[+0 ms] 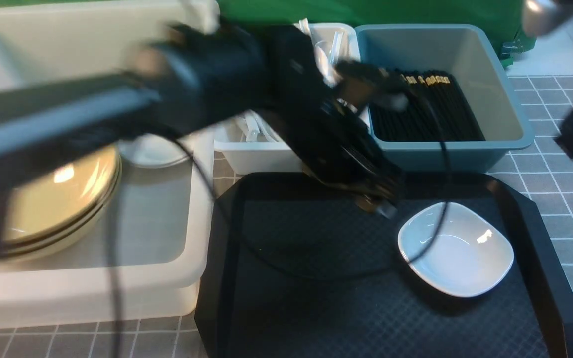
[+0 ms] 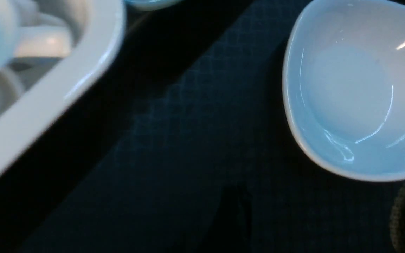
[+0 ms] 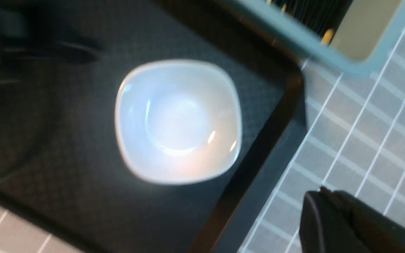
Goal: On grey table put chopsticks spoon bowls plates into blue grey white boxes.
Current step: 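Grasp the small white bowl on the black tray by its rim with the left gripper, then place the white bowl into the white bin with the other dishes with the left gripper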
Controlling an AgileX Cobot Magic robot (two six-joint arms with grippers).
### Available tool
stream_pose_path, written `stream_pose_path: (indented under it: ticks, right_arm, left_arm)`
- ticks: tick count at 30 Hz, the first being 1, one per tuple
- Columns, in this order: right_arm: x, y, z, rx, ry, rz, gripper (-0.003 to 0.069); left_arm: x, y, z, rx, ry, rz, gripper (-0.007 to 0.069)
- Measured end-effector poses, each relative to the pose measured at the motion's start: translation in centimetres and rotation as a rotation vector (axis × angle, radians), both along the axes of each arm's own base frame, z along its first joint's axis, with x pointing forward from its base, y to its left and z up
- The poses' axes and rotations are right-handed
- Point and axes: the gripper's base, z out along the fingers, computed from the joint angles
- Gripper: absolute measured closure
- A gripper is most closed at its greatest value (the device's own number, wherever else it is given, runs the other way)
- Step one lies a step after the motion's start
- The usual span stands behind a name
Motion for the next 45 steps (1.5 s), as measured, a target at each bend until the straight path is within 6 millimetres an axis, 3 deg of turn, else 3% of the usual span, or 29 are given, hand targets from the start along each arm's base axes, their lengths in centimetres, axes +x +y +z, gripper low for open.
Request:
stream_pose_path:
  ticks: [1,5,11,14,18,21,23,27,29,30,31,33,34,35,38,39,41,45]
  right_arm:
    - [-0.1,0.0,-0.1,0.001,0.001,0.001,0.0625]
    - [-1.9,-0.6,-2.2,0.002,0.041,0.003,0.0625]
    - [-2.2,-0.7,-3.6,-0.003,0.052,0.009,0.0625]
    - [-1.9,-0.5,-3.7,0.008,0.021,0.020,0.0625]
    - [-1.6,-0.4,-3.6,0.020,-0.010,0.026,0.0625]
    - [-1.6,-0.4,-3.6,0.022,-0.015,0.027,0.0625]
    - [-1.6,-0.4,-3.6,0.022,-0.016,0.027,0.0625]
    - [-1.6,-0.4,-3.6,0.020,-0.017,0.033,0.0625]
    - [-1.5,-0.3,-3.6,0.024,-0.020,0.042,0.0625]
    - [-1.4,0.0,-3.5,0.040,-0.018,0.059,0.0625]
    - [-1.3,0.1,-3.4,0.051,-0.021,0.068,0.0625]
    - [-0.9,0.8,-3.0,0.092,-0.025,0.105,0.0625]
    - [-0.8,0.9,-2.8,0.102,-0.027,0.113,0.0625]
    - [-0.5,1.7,-2.2,0.130,-0.036,0.151,0.0625]
    - [0.4,4.2,-0.6,0.161,-0.073,0.259,0.0625]
    - [0.6,4.5,-0.6,0.160,-0.072,0.266,0.0625]
    - [1.3,7.2,0.4,0.164,-0.097,0.368,0.0625]
    - [2.4,12.8,1.5,0.169,-0.127,0.538,0.0625]
  left_arm:
    - [0.1,-0.2,-0.2,-0.001,0.001,0.000,0.0125]
    - [1.5,-2.2,-4.5,-0.055,0.062,0.061,0.0126]
    - [2.1,-3.2,-7.3,-0.118,0.128,0.120,0.0128]
    - [2.2,-3.7,-7.6,-0.160,0.145,0.117,0.0148]
    - [2.2,-4.0,-8.0,-0.180,0.144,0.085,0.0284]
    - [2.1,-4.0,-8.1,-0.160,0.156,0.046,0.0524]
    - [2.3,-3.8,-7.3,-0.159,0.163,0.023,0.0589]
    - [2.8,-2.6,-4.3,-0.141,0.138,-0.034,0.0622]
    - [3.5,-0.5,-1.1,-0.135,0.083,-0.051,0.0623]
    - [3.9,1.5,2.2,-0.152,0.027,-0.037,0.0624]
    - [4.2,2.5,3.1,-0.154,0.007,-0.027,0.0624]
    - [4.6,6.3,7.7,-0.184,-0.091,0.025,0.0624]
    - [4.6,7.2,8.6,-0.191,-0.111,0.040,0.0624]
    - [4.6,10.8,12.0,-0.210,-0.197,0.100,0.0624]
    - [4.1,17.8,16.6,-0.212,-0.317,0.242,0.0624]
    - [4.1,18.7,17.0,-0.209,-0.327,0.263,0.0624]
    - [4.1,23.4,18.1,-0.185,-0.360,0.375,0.0624]
    - [5.2,29.6,17.0,-0.155,-0.326,0.560,0.0624]
